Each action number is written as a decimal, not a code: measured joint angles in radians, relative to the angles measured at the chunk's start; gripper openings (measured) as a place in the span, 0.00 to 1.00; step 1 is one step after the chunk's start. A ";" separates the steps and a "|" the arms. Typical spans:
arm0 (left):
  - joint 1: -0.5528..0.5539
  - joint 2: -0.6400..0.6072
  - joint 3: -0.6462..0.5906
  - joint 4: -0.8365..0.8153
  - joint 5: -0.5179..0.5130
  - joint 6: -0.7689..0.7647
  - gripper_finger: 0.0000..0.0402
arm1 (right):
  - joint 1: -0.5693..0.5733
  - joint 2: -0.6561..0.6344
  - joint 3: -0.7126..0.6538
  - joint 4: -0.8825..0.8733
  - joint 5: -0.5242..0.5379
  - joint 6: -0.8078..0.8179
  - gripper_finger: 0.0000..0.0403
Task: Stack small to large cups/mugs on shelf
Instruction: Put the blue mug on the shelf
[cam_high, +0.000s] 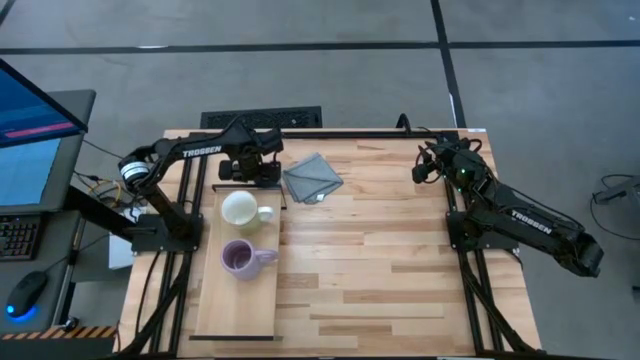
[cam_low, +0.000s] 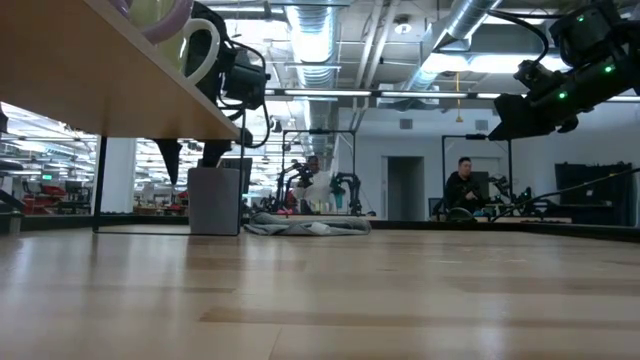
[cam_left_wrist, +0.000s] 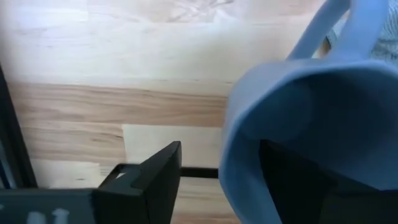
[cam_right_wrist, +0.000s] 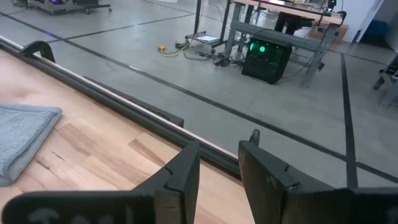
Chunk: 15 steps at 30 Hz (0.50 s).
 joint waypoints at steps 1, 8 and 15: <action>0.004 0.000 0.000 0.000 -0.003 0.001 0.50 | 0.000 0.000 0.000 0.000 0.000 0.000 0.33; 0.020 0.000 0.000 0.002 -0.008 0.004 0.43 | 0.000 0.000 0.000 0.000 0.000 0.000 0.33; 0.033 0.000 0.000 0.003 -0.014 0.008 0.42 | 0.000 0.000 0.000 0.000 0.000 -0.001 0.33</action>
